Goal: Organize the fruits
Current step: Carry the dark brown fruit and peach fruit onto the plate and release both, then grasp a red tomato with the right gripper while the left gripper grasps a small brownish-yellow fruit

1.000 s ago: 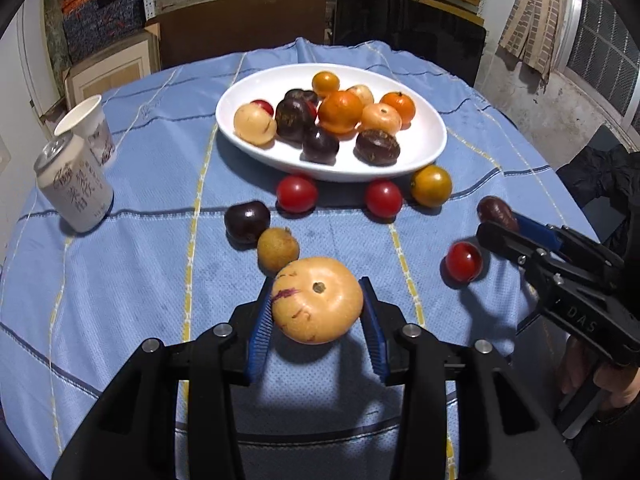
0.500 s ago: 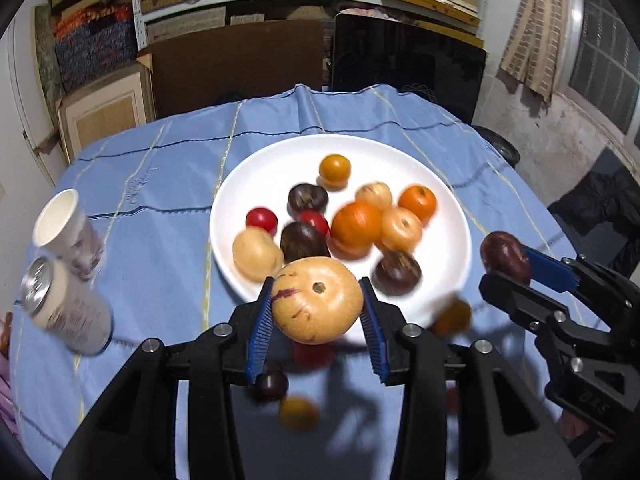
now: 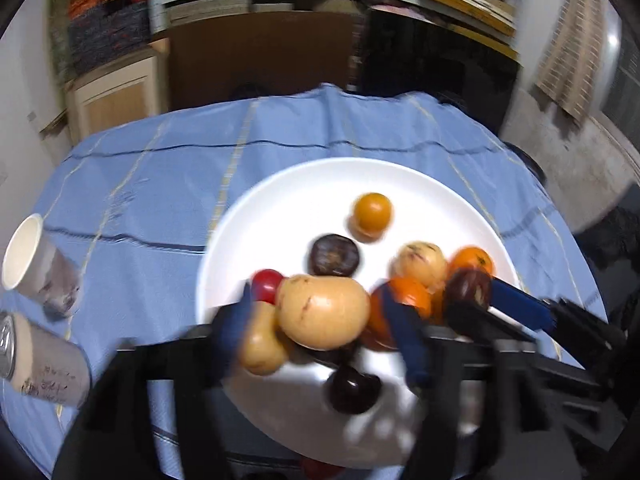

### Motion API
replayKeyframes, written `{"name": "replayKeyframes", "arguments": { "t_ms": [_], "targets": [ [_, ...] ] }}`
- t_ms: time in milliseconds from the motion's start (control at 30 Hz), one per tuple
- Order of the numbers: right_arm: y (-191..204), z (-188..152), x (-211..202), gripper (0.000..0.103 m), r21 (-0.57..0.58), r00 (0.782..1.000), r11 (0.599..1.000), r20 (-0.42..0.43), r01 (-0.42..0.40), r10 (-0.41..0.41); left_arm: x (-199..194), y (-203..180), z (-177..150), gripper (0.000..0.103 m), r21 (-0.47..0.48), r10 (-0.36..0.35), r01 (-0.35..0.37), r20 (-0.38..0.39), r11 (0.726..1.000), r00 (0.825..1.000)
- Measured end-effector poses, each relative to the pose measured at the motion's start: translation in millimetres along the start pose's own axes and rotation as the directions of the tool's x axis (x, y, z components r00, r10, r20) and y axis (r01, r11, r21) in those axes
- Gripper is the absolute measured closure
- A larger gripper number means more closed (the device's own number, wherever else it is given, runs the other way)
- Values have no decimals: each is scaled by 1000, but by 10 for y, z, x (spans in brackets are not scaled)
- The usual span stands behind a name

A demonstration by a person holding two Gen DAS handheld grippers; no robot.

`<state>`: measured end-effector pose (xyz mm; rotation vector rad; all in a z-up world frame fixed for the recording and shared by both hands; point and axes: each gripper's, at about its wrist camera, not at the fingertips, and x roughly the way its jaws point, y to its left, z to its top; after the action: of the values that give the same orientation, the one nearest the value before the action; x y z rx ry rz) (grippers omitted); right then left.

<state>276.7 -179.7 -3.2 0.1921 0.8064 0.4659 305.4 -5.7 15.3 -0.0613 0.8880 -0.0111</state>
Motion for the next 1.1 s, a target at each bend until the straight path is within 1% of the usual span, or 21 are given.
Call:
{"name": "replayKeyframes", "arguments": {
  "t_ms": [33, 67, 133, 200, 233, 300, 367, 433, 567, 633, 800, 900, 1000, 1100],
  "targets": [
    [-52, 7, -48, 45, 27, 1000, 1000, 22, -16, 15, -31, 43, -2, 17, -25, -15, 15, 14, 1000, 1000],
    [-74, 6, -85, 43, 38, 999, 999, 38, -21, 19, -75, 80, -8, 17, -34, -48, 49, 25, 998, 999],
    [-78, -6, -198, 43, 31, 998, 999, 62, -12, 10, -143, 98, -23, 17, -15, -65, 65, 27, 998, 998],
    [-72, -54, -311, 43, 21, 997, 1000, 79, 7, -9, -222, 121, -105, 17, -10, -24, 24, 47, 1000, 999],
    [-69, -97, -358, 43, 17, 997, 1000, 71, 6, -7, -251, 119, -153, 17, -2, -9, 9, 44, 1000, 999],
    [-58, -177, -437, 43, 4, 998, 1000, 55, 5, -5, -337, 112, -266, 17, 26, 3, -4, 35, 1000, 999],
    [-12, -303, -552, 43, -32, 998, 999, 53, 22, -21, -466, 131, -383, 17, 29, 22, -24, 51, 999, 998],
    [24, -428, -668, 43, -60, 998, 998, 55, 30, -26, -586, 154, -498, 16, 22, 18, -20, 59, 1000, 998],
    [65, -690, -863, 43, -69, 998, 997, 51, 36, -33, -770, 186, -789, 16, 20, 15, -16, 40, 1000, 999],
    [82, -806, -902, 43, -68, 998, 997, 47, 33, -30, -848, 198, -954, 16, 22, 18, -19, 41, 1000, 999],
    [133, -1133, -922, 43, -76, 999, 996, -7, 37, -38, -969, 274, -1333, 16, 6, 27, -27, 16, 1000, 1000],
    [205, -1280, -911, 43, -104, 998, 993, -27, 53, -56, -1007, 301, -1466, 16, 4, 27, -28, 4, 1000, 1000],
    [257, -1348, -884, 43, -105, 998, 994, -54, 38, -44, -1008, 318, -1536, 16, 4, 31, -30, -12, 1000, 999],
    [334, -1386, -846, 44, -131, 995, 989, -62, 66, -75, -1006, 326, -1575, 16, 11, 32, -32, -19, 999, 999]
  ]
}}
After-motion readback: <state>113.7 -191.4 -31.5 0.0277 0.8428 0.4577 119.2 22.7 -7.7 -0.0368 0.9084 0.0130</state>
